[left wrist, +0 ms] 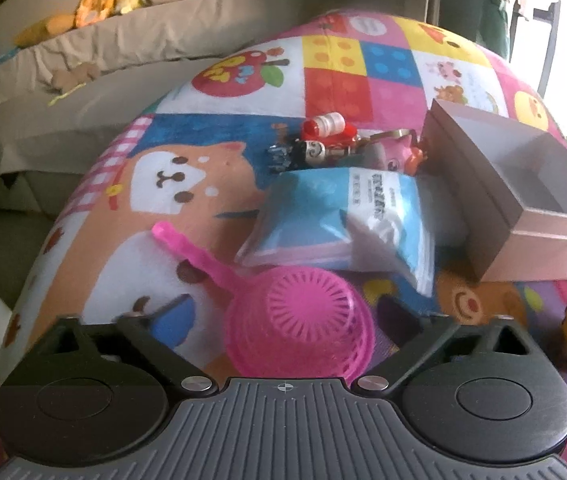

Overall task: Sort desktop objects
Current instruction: 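Grasp the pink basket scoop with the left gripper while the right gripper holds the clock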

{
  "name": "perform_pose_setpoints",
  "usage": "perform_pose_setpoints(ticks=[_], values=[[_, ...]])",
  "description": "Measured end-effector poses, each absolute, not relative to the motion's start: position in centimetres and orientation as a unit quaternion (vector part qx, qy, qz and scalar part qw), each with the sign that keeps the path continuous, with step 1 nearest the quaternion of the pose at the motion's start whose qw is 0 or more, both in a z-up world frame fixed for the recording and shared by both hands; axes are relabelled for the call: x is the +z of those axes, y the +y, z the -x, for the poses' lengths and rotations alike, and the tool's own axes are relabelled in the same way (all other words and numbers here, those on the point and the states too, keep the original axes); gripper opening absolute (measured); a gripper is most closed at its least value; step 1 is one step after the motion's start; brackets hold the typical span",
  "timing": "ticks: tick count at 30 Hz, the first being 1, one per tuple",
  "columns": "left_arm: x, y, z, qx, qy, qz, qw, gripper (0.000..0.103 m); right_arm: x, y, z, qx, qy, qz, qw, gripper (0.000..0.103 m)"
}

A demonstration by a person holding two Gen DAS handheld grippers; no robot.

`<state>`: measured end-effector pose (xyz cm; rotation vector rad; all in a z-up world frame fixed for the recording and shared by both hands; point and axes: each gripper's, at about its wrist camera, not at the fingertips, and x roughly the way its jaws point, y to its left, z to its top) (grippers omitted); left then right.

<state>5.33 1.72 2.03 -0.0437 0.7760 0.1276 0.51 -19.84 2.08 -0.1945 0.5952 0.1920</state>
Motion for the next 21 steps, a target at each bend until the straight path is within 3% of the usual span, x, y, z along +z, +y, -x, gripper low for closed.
perform_pose_setpoints(ticks=[4, 11, 14, 15, 21], values=[[1.9, 2.8, -3.7, 0.037, 0.378, 0.029, 0.925, 0.080, 1.8, -19.7, -0.8, 0.090, 0.296, 0.091, 0.946, 0.084], [2.3, 2.4, 2.3, -0.106, 0.374, -0.051, 0.920, 0.080, 1.5, -18.6, -0.8, 0.092, 0.303, 0.096, 0.944, 0.083], [2.4, 1.8, 3.9, -0.084, 0.366, -0.093, 0.922, 0.098, 1.4, -18.6, -1.4, 0.082, 0.312, 0.080, 0.943, 0.069], [2.5, 1.7, 4.1, -0.075, 0.365, -0.089, 0.924, 0.098, 1.4, -18.6, -1.7, 0.079, 0.317, 0.077, 0.942, 0.056], [2.1, 1.7, 2.8, -0.045, 0.401, -0.010, 0.915, 0.100, 1.9, -19.1, -1.4, 0.093, 0.338, 0.069, 0.934, 0.055]])
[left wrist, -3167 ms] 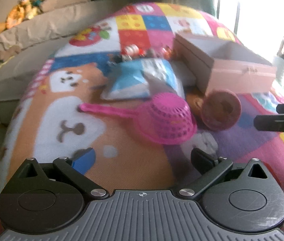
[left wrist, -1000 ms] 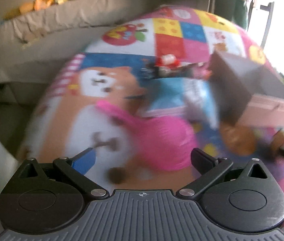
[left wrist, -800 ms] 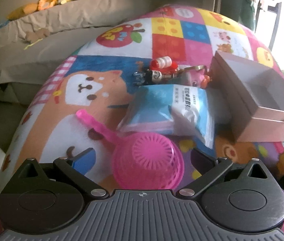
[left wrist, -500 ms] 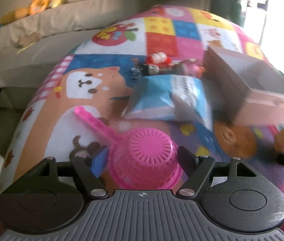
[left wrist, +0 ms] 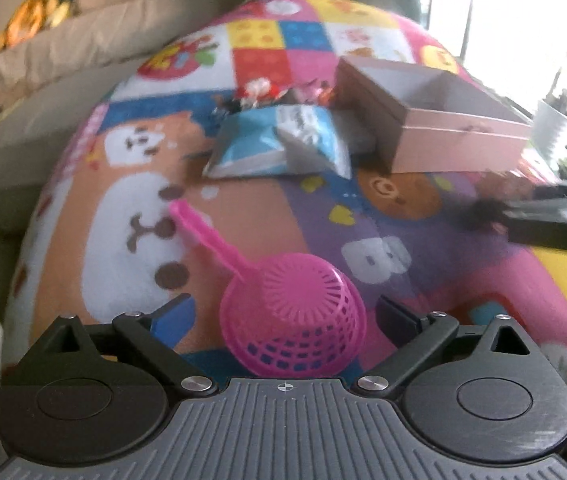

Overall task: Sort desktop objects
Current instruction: 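Grasp the pink basket scoop with the left gripper while the right gripper holds the clock, then drop the scoop from the left gripper into the pink box while the right drops the clock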

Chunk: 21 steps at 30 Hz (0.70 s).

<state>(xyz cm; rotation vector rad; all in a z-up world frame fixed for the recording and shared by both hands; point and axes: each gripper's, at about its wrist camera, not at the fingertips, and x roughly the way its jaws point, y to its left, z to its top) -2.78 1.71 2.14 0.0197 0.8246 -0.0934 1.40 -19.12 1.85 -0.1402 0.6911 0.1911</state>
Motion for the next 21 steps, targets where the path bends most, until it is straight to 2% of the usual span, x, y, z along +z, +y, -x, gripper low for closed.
perform_pose_setpoints(ticks=[2, 3, 4, 7, 9, 11, 14, 16, 18, 21], values=[[1.8, 1.6, 2.3, -0.034, 0.403, -0.004, 0.915, 0.098, 2.3, -19.8, -0.9, 0.120, 0.356, 0.055, 0.925, 0.055], [1.7, 1.4, 2.2, -0.033, 0.400, -0.009, 0.916, 0.086, 2.7, -20.1, -0.6, 0.134, 0.365, 0.047, 0.920, 0.055], [1.7, 1.1, 2.2, -0.034, 0.396, -0.018, 0.917, 0.080, 3.1, -20.6, -0.3, 0.149, 0.375, 0.038, 0.914, 0.055], [2.4, 0.7, 2.8, -0.043, 0.380, -0.040, 0.923, 0.079, 5.1, -22.5, 0.5, 0.174, 0.379, 0.016, 0.909, 0.055], [4.0, 0.3, 3.4, -0.055, 0.355, -0.051, 0.932, 0.079, 7.3, -24.0, 1.2, 0.169, 0.353, 0.012, 0.920, 0.055], [7.1, -0.5, 3.6, -0.079, 0.305, -0.071, 0.946, 0.079, 10.3, -25.4, 1.8, 0.153, 0.306, 0.015, 0.940, 0.055], [13.0, -3.2, 2.8, -0.119, 0.190, -0.122, 0.967, 0.079, 14.6, -26.9, 2.0, 0.118, 0.219, 0.029, 0.968, 0.055], [15.1, -5.2, 1.1, -0.150, 0.151, -0.136, 0.968, 0.079, 16.1, -27.4, 1.5, 0.093, 0.177, 0.044, 0.979, 0.055], [15.8, -7.6, -1.6, -0.186, 0.137, -0.145, 0.962, 0.080, 16.6, -28.0, -0.1, 0.079, 0.166, 0.038, 0.982, 0.055], [13.8, -11.0, -5.8, -0.220, 0.160, -0.172, 0.947, 0.080, 15.5, -29.3, -3.7, 0.073, 0.194, 0.008, 0.978, 0.055]])
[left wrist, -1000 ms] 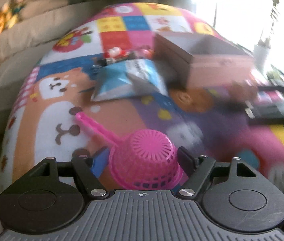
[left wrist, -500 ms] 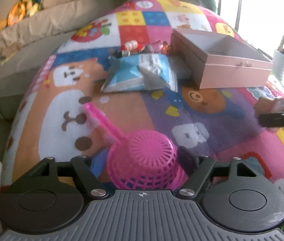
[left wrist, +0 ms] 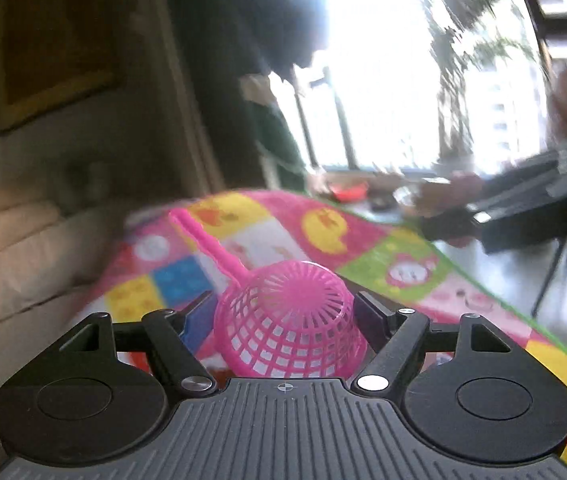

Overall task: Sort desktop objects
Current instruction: 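Drop the scoop from the left gripper into the pink box while the right drops the clock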

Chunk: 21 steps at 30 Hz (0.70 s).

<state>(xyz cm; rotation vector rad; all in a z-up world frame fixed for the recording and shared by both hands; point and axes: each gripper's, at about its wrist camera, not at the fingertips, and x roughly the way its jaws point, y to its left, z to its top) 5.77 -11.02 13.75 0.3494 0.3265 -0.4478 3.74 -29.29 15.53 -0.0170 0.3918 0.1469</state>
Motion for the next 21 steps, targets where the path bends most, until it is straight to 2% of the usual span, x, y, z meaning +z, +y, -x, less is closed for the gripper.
perform_pose_setpoints(ticks=[7, 9, 10, 16, 21], values=[[7.0, -13.3, -12.7, -0.241, 0.242, -0.168, 0.925, 0.082, 10.2, -30.6, -11.3, 0.081, 0.299, -0.056, 0.949, 0.055], [6.6, -12.5, -13.0, -0.241, 0.259, -0.151, 0.923, 0.095, 9.1, -30.3, -12.7, 0.089, 0.325, -0.057, 0.940, 0.055], [6.6, -11.8, -12.8, -0.241, 0.259, -0.141, 0.925, 0.097, 8.7, -30.1, -13.1, 0.093, 0.333, -0.063, 0.936, 0.055], [6.8, -6.1, -8.1, -0.197, 0.259, -0.102, 0.940, 0.100, 8.3, -29.0, -13.0, 0.090, 0.328, -0.058, 0.939, 0.061], [4.7, -1.1, -4.9, -0.076, 0.287, -0.089, 0.951, 0.100, 9.4, -26.3, -12.5, 0.111, 0.313, -0.026, 0.943, 0.065]])
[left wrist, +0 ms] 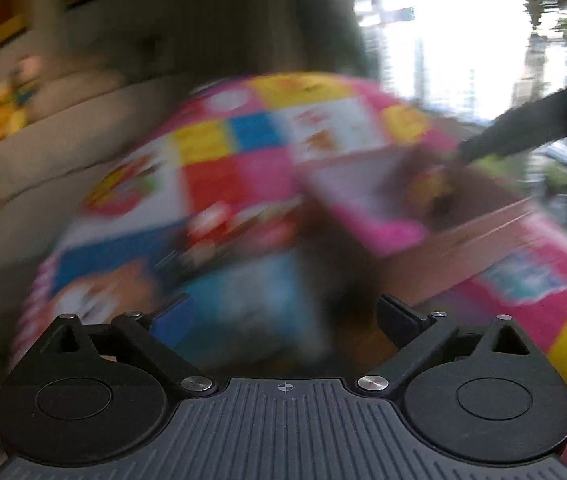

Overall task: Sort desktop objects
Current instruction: 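Drop the scoop from the left gripper into the pink box while the right drops the clock, then grasp the pink cat figurine from the toy cluster with the right gripper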

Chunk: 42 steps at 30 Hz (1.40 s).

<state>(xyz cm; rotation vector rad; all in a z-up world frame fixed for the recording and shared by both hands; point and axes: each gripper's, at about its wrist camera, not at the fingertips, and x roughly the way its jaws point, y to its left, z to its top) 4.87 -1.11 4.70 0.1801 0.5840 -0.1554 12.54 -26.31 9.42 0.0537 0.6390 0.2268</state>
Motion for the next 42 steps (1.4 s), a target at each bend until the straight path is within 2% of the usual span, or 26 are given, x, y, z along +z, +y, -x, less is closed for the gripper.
perform_pose_setpoints(ticks=[6, 9, 11, 13, 19, 23, 26, 28, 29, 30, 31, 32, 34, 37, 39, 40, 41, 42], values=[[2.4, 4.6, -2.8, 0.000, 0.333, -0.015, 0.943, 0.101, 10.1, -18.5, -11.7, 0.192, 0.306, 0.033, 0.932, 0.079], [1.6, 5.8, -2.4, 0.022, 0.341, -0.012, 0.940, 0.102, 9.7, -13.9, -11.7, 0.232, 0.312, 0.065, 0.919, 0.079], [1.3, 6.4, -2.3, 0.027, 0.348, -0.003, 0.937, 0.102, 9.3, -11.2, -12.1, 0.250, 0.321, 0.083, 0.910, 0.076], [1.1, 7.0, -2.1, 0.029, 0.355, 0.001, 0.935, 0.102, 8.9, -8.9, -13.0, 0.259, 0.339, 0.092, 0.900, 0.053], [1.2, 7.0, -1.4, 0.018, 0.350, 0.000, 0.937, 0.102, 6.6, -6.0, -16.5, 0.244, 0.362, 0.086, 0.896, 0.051], [1.3, 7.1, -0.8, 0.012, 0.349, 0.006, 0.937, 0.103, 4.8, -6.0, -17.3, 0.269, 0.414, 0.032, 0.869, 0.052], [1.5, 6.9, -0.7, 0.007, 0.349, 0.008, 0.937, 0.103, 4.9, -6.3, -16.3, 0.356, 0.461, -0.013, 0.813, 0.052], [1.5, 6.7, -0.7, 0.003, 0.349, 0.008, 0.937, 0.103, 5.9, -6.3, -14.8, 0.366, 0.435, 0.011, 0.823, 0.052], [1.5, 6.6, -0.7, 0.001, 0.349, 0.008, 0.937, 0.103, 6.6, -6.3, -14.0, 0.349, 0.404, 0.040, 0.844, 0.053], [1.5, 6.5, -0.7, 0.000, 0.350, 0.008, 0.937, 0.103, 7.2, -6.3, -13.5, 0.319, 0.372, 0.072, 0.869, 0.059], [1.5, 6.4, -0.7, -0.001, 0.350, 0.008, 0.937, 0.103, 7.5, -6.3, -13.5, 0.286, 0.350, 0.097, 0.886, 0.073], [1.5, 6.3, -0.7, -0.003, 0.351, 0.008, 0.936, 0.103, 7.6, -6.3, -13.7, 0.248, 0.332, 0.118, 0.903, 0.078], [1.5, 6.2, -0.7, -0.005, 0.352, 0.009, 0.936, 0.103, 7.3, -6.6, -14.7, 0.201, 0.315, 0.141, 0.917, 0.080], [1.6, 6.1, -0.7, -0.004, 0.353, 0.009, 0.936, 0.103, 5.7, -7.2, -16.9, 0.177, 0.353, 0.135, 0.909, 0.080], [1.7, 6.1, -0.7, -0.002, 0.354, 0.009, 0.935, 0.103, 4.6, -7.3, -17.4, 0.176, 0.361, 0.137, 0.906, 0.076], [1.8, 6.1, -0.6, -0.001, 0.355, 0.009, 0.935, 0.103, 4.4, -7.1, -17.1, 0.173, 0.350, 0.150, 0.908, 0.068], [1.9, 6.1, -0.6, -0.001, 0.355, 0.008, 0.935, 0.103, 4.2, -6.6, -17.0, 0.172, 0.350, 0.160, 0.907, 0.057], [1.9, 6.1, -0.6, -0.001, 0.355, 0.007, 0.935, 0.103, 3.9, -6.3, -17.2, 0.178, 0.362, 0.161, 0.901, 0.034]])
